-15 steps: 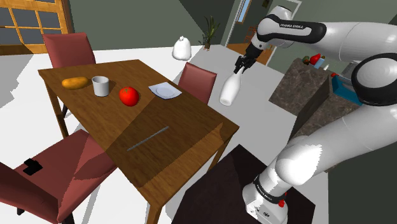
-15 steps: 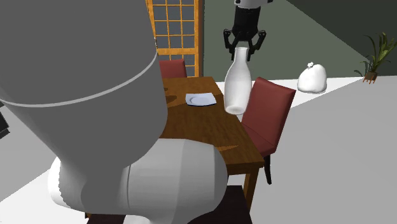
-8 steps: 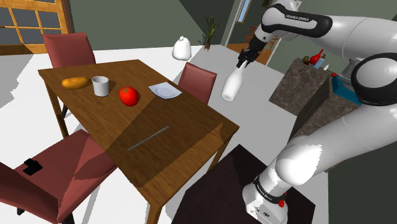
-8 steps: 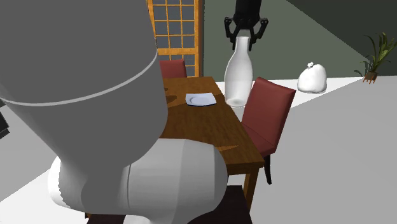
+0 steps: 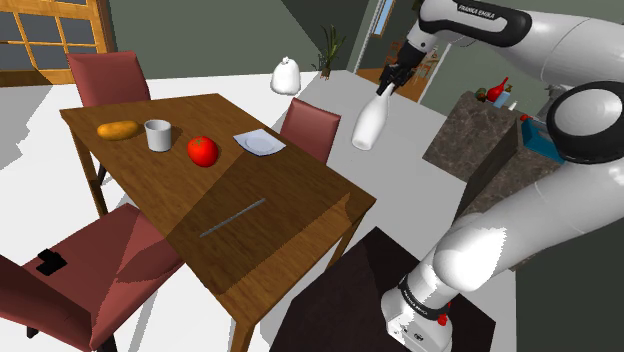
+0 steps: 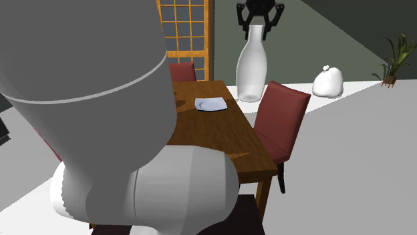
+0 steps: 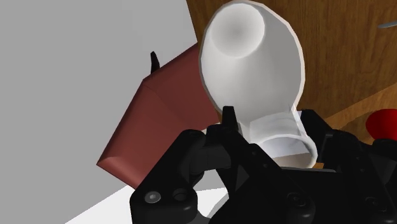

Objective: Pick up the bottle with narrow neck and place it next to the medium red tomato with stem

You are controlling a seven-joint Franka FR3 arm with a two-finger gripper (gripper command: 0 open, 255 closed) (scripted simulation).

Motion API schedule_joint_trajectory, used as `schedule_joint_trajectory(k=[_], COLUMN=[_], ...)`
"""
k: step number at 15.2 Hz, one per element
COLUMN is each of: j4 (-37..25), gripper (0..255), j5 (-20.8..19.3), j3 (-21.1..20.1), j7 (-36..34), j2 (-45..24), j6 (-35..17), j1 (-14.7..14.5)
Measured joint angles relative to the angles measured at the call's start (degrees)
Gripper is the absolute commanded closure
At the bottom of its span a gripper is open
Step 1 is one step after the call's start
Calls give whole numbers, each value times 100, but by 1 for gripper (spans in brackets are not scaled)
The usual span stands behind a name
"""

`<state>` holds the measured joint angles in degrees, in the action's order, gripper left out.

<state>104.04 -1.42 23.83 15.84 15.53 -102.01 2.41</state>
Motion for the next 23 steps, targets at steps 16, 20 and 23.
schedule_joint_trajectory(k=[16, 20, 23], j4=[-1803, -1577, -1299], gripper=[255, 255, 255], j5=[223, 130, 62], j3=[107, -194, -489], j7=[97, -347, -791], j2=[-550, -430, -361], j6=[1299, 1173, 952], j1=[-37, -194, -345])
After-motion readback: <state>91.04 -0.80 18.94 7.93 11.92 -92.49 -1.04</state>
